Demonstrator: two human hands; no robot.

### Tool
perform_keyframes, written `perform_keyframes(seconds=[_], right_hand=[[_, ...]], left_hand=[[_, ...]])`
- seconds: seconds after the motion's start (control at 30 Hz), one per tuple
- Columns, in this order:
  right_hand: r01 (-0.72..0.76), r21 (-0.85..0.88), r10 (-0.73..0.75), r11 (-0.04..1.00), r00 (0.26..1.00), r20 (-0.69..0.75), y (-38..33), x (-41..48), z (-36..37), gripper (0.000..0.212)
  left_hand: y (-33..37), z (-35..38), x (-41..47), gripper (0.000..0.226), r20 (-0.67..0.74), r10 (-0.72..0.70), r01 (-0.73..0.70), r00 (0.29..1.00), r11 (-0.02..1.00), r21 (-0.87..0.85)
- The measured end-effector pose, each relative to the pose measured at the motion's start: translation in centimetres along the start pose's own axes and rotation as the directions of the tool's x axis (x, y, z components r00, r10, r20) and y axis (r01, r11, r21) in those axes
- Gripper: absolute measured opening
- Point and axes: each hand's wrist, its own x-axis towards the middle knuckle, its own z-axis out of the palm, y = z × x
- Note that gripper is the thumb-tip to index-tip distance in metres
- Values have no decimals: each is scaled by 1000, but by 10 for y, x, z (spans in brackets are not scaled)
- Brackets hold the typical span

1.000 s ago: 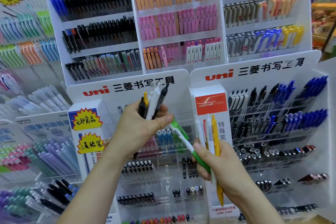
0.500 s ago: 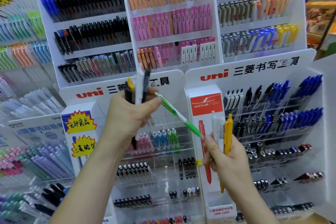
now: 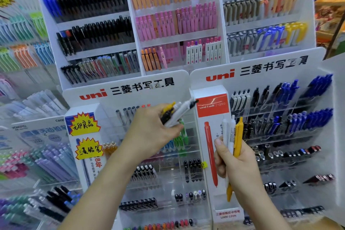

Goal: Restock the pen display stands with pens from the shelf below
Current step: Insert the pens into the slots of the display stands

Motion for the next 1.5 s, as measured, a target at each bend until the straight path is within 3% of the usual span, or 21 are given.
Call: perform_keyframes(seconds=[0.13, 0.43, 0.6, 0.77, 0.87, 0.93, 1.03, 1.1, 1.23, 1.37, 1.5], right_hand=[[-7, 24, 7, 1000, 1000, -14, 0, 0, 0, 17], [-30, 48, 32, 998, 999, -27, -3, -1, 0, 18], [-63, 89, 64, 994, 998, -3, -4, -1, -1, 18], [-197, 247, 173, 949, 978, 117, -6, 2, 2, 14], [-290, 311, 219, 905, 945, 242, -9, 0, 2, 23], [-341, 347, 225, 874, 916, 332, -12, -1, 3, 33], [-370, 336, 209, 866, 879, 428, -15, -3, 6, 32], [-362, 292, 198, 885, 861, 468, -16, -4, 10, 31], [-323, 208, 177, 923, 838, 516, -17, -5, 15, 28], [-295, 129, 177, 947, 811, 557, -16, -8, 19, 28], [-338, 112, 217, 934, 789, 575, -13, -11, 24, 33]], left_hand=[[-8, 11, 3, 22, 111, -46, 32, 993, 991, 130], [-6, 15, 18, 14, 244, -95, 13, 965, 948, 318], [-5, 19, 20, 16, 238, -124, 25, 963, 924, 381], [-3, 24, 20, 19, 176, -147, 64, 973, 911, 407], [-4, 20, 10, 17, 11, -145, 140, 989, 971, 193], [1, 15, 2, 14, -102, -210, 199, 972, 974, -110], [14, 11, -12, 24, 1, -271, 236, 963, 839, -491], [19, 14, -20, 32, 53, -260, 245, 964, 794, -556], [20, 20, -25, 14, 73, -289, 276, 954, 761, -588], [15, 21, -28, 16, 72, -315, 289, 946, 726, -624], [4, 14, -32, 22, 10, -365, 241, 931, 593, -768]])
